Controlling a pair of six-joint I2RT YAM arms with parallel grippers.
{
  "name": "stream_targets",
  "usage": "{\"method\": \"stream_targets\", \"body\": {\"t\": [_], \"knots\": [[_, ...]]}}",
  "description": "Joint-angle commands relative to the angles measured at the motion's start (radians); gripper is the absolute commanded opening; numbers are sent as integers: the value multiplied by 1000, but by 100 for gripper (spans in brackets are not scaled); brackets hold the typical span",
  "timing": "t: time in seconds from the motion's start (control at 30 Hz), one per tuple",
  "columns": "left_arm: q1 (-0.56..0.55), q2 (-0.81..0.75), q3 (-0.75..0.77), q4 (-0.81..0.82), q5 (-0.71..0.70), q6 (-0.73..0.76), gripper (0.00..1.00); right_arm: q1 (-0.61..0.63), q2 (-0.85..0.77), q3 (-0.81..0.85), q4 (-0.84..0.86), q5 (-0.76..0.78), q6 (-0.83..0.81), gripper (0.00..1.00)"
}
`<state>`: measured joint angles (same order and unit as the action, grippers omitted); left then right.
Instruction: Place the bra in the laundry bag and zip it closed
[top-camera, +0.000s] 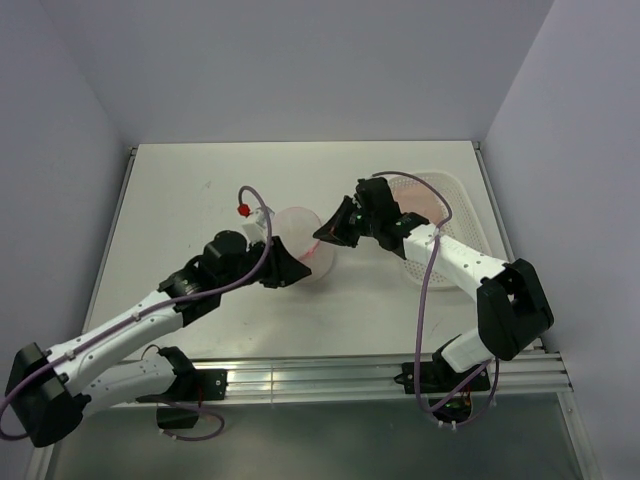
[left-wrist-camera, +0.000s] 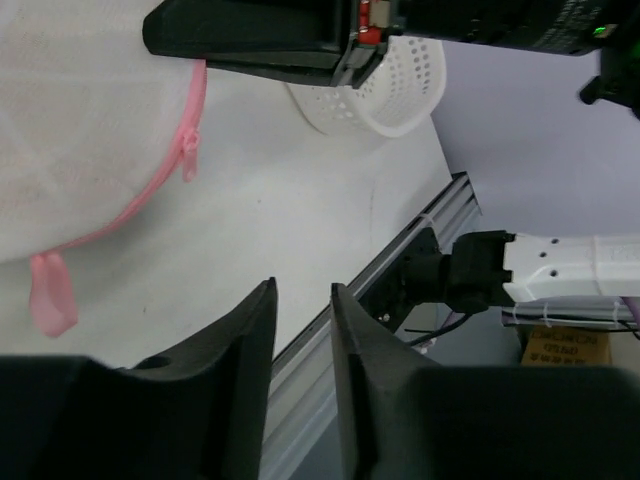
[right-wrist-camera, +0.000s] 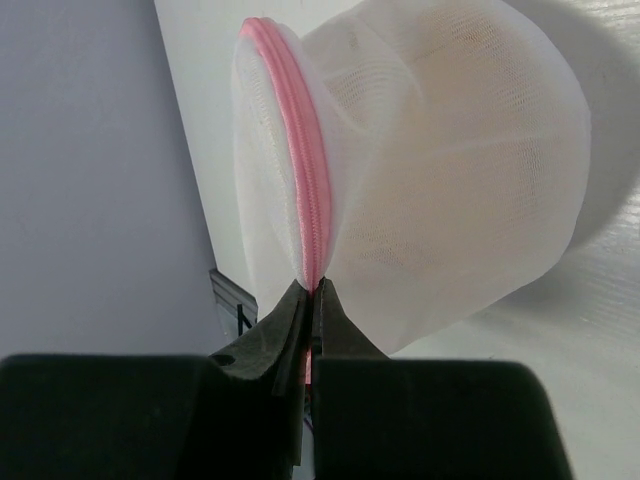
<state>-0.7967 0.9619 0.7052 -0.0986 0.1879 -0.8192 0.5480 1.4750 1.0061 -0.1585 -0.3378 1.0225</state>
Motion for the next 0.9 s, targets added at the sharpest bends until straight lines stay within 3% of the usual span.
{"method": "stream_targets", "body": {"t": [0.0,0.23,0.87], "knots": [[-9,76,10,136,12,12,37,7,4,46,-6,13,-21,0],[-10,187,-15,259,7,-1,46,9,8,52,-18,6,-29,0],[-7,285,-76,372,-85,-47,46,9,-7,62,-49,13,-41,0]]}}
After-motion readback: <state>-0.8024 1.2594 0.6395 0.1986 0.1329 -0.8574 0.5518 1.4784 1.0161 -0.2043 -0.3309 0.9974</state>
